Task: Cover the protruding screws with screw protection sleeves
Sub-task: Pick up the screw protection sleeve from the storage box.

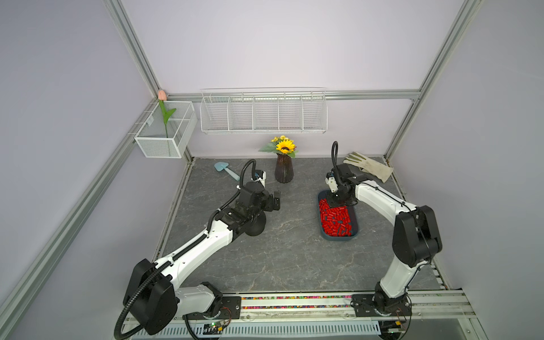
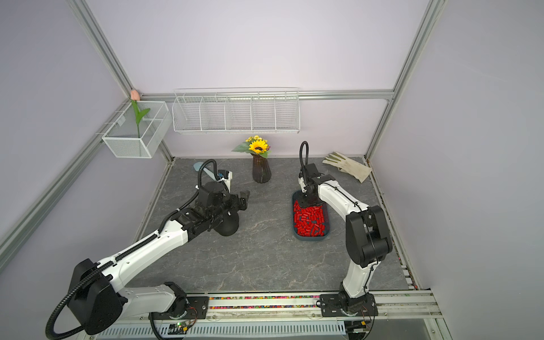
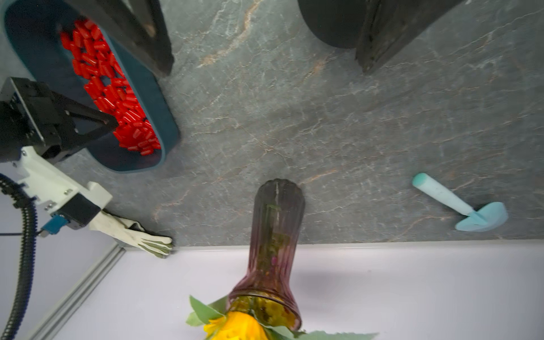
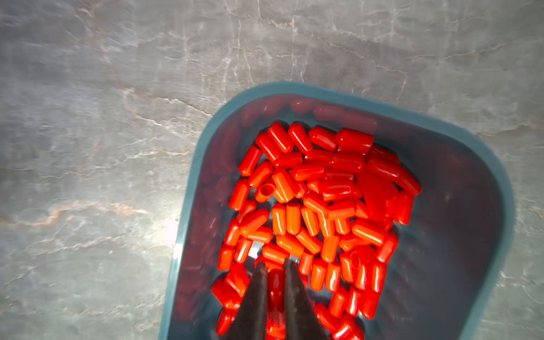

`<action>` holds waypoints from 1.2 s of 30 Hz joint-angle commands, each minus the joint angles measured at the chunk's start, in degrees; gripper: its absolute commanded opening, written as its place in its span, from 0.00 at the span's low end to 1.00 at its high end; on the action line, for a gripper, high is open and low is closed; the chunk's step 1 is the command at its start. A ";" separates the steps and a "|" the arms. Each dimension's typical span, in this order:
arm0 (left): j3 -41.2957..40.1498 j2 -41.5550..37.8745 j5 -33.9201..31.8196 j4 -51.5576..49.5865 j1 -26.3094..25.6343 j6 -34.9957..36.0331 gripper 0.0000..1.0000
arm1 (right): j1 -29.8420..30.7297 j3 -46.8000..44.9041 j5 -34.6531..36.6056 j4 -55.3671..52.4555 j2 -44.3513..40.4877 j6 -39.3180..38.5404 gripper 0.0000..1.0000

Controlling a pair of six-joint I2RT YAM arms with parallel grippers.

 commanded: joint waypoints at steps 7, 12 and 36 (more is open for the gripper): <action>2.13 1.06 3.32 -1.58 -2.06 -6.26 0.99 | -0.28 -6.63 -1.04 4.12 -10.72 4.56 0.15; 2.47 0.02 0.29 -4.09 -2.06 -6.06 0.99 | 1.57 -8.07 1.42 4.97 -13.99 5.09 0.15; -4.60 -8.60 -16.69 -13.26 18.05 -9.92 0.99 | 27.06 -1.34 13.08 14.03 -13.50 10.61 0.16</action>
